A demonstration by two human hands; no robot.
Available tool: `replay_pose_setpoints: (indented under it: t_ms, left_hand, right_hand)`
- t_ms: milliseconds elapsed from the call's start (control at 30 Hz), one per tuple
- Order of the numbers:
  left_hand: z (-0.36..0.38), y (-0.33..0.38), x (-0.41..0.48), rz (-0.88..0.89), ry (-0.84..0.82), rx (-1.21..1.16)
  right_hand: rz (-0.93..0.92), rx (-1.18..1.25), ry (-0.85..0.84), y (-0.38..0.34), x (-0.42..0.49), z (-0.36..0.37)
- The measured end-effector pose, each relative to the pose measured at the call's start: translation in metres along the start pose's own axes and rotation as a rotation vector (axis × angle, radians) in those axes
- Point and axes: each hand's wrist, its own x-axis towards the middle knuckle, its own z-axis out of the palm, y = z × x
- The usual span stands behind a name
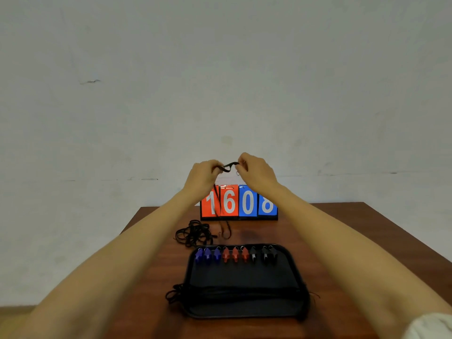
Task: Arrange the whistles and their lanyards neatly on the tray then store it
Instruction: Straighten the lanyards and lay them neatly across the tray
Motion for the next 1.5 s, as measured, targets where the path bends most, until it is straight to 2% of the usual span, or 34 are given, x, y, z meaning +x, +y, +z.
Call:
replay_pose_setpoints:
  t_ms: [133, 300, 567, 667, 800, 1133, 1333, 1500]
  left_hand:
    - [0.001, -0.016, -0.003, -0.06, -0.11, 0.118]
    - [0.005, -0.025, -0.012, -0.003, -0.134, 0.278]
    - [-0.004, -0.064, -0.033, -0.008, -0.153, 0.338]
    - [-0.002, -0.079, -0.044, -0.086, -0.216, 0.308]
    - [0.005, -0.094, -0.062, -0.127, -0.278, 0.38]
    - [0.034, -0.116, -0.1, -0.293, -0.366, 0.392]
    - [0.05, -0.12, -0.113, -0.335, -0.368, 0.316]
    - [0.058, -0.128, -0.116, -0.327, -0.304, 0.243]
  right_hand:
    - [-0.091, -0.253, 0.062, 0.009, -0.004, -0.013]
    - [-0.032, -0.248, 0.179, 0.027, -0.008, -0.026]
    - [0.043, -0.328, 0.173, 0.074, -0.024, -0.037]
    - [0.129, -0.315, 0.125, 0.093, -0.036, -0.037]
    - [0.237, -0.295, 0.024, 0.115, -0.055, -0.034]
    - [0.303, -0.237, -0.183, 0.154, -0.108, -0.01]
    - [0.376, -0.228, -0.265, 0.166, -0.131, 0.007]
    - [0.391, -0.239, -0.305, 0.173, -0.145, 0.019]
